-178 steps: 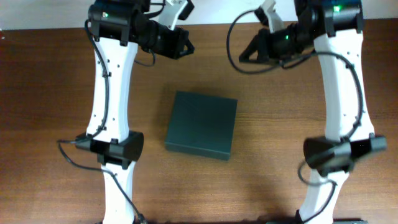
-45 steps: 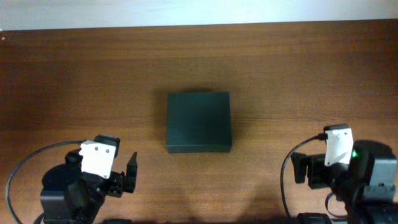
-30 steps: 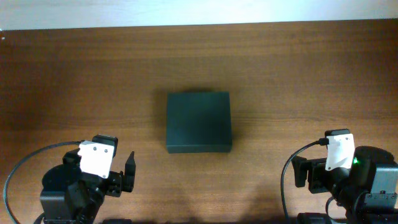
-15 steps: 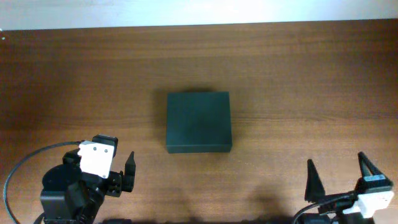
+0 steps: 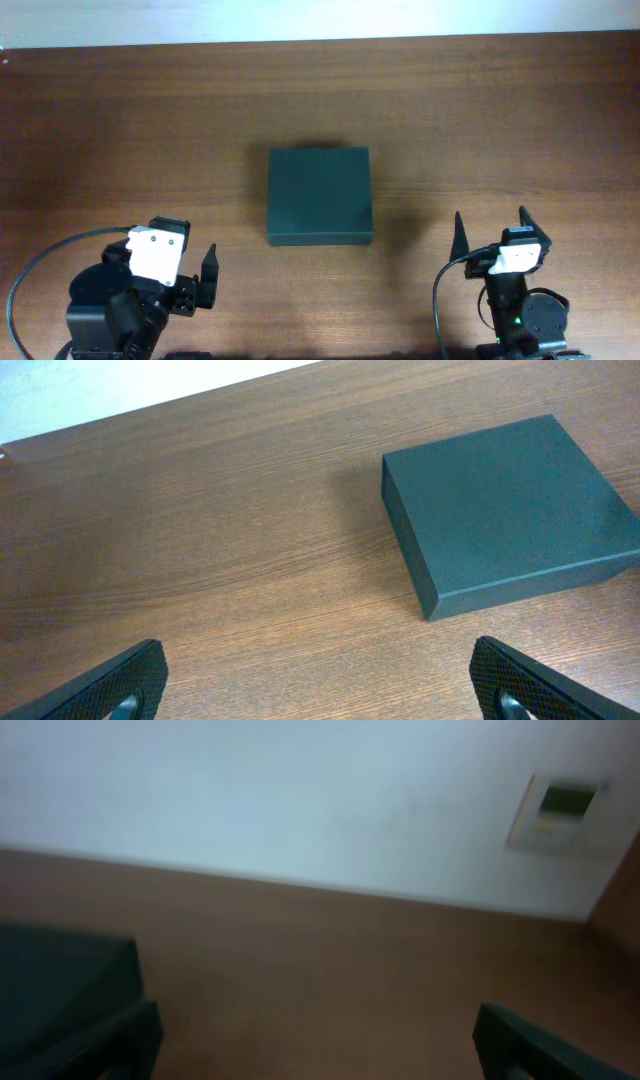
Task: Pack container
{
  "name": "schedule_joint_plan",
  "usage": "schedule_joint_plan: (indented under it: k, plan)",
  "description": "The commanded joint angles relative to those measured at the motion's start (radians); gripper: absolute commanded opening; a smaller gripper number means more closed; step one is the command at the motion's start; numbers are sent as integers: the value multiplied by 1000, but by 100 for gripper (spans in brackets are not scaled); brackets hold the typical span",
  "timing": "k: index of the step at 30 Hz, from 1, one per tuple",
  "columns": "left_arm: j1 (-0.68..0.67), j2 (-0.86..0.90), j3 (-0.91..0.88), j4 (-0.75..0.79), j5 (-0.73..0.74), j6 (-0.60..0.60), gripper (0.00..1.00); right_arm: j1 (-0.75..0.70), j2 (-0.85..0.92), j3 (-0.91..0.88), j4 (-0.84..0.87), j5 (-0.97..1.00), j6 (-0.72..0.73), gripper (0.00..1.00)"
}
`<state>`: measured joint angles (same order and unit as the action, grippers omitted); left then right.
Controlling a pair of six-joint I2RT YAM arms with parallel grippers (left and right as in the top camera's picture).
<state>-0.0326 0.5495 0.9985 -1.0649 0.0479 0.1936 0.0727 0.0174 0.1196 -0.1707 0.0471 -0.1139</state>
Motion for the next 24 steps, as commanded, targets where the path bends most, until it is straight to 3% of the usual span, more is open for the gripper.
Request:
schedule_joint_plan:
  k: [1, 3, 9, 24]
  plan:
    - [-4, -4, -2, 2, -8, 2, 99, 12, -14, -16, -97, 18, -5, 99]
    - [-4, -4, -2, 2, -8, 2, 99, 12, -14, -16, -182, -25, -5, 99]
    - [-4, -4, -2, 2, -8, 2, 99, 10, -14, -14, -183, -117, 6, 99]
    - [-4, -4, -2, 2, -8, 2, 99, 11, -14, -14, -182, -115, 6, 99]
